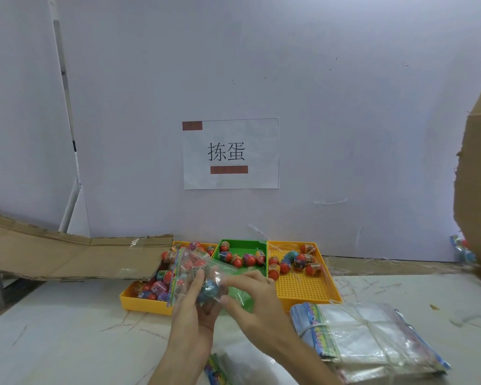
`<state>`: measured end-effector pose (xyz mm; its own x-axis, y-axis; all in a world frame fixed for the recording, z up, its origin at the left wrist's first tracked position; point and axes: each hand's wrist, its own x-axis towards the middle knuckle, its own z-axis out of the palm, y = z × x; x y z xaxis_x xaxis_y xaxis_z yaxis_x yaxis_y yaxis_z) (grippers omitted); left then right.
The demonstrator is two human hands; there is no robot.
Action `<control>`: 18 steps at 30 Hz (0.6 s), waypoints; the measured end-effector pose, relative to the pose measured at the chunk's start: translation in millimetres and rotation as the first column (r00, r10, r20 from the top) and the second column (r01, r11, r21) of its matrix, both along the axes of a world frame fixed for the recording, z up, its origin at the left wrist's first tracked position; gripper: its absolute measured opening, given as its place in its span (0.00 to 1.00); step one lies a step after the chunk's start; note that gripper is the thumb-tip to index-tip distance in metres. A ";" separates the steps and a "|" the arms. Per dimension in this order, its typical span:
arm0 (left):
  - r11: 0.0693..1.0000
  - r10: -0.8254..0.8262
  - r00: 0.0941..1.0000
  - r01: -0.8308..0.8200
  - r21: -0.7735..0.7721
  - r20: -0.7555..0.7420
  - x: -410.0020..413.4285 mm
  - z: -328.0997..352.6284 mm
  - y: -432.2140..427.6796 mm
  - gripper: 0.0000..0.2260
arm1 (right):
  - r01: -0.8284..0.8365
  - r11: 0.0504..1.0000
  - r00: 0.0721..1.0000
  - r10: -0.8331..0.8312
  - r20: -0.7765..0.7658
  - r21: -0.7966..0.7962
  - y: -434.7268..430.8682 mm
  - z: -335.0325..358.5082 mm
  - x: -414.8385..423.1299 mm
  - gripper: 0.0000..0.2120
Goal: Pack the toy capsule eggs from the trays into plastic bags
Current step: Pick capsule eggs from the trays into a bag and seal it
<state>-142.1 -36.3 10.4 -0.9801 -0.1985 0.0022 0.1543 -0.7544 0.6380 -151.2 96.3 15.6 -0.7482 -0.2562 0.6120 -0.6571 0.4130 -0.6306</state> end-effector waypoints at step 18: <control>0.997 -0.034 0.997 0.029 0.068 0.066 -2.7 -2.6 -0.2 0.15 | 0.055 0.996 0.990 -0.046 -0.135 0.065 -1.5 -6.0 -2.4 0.16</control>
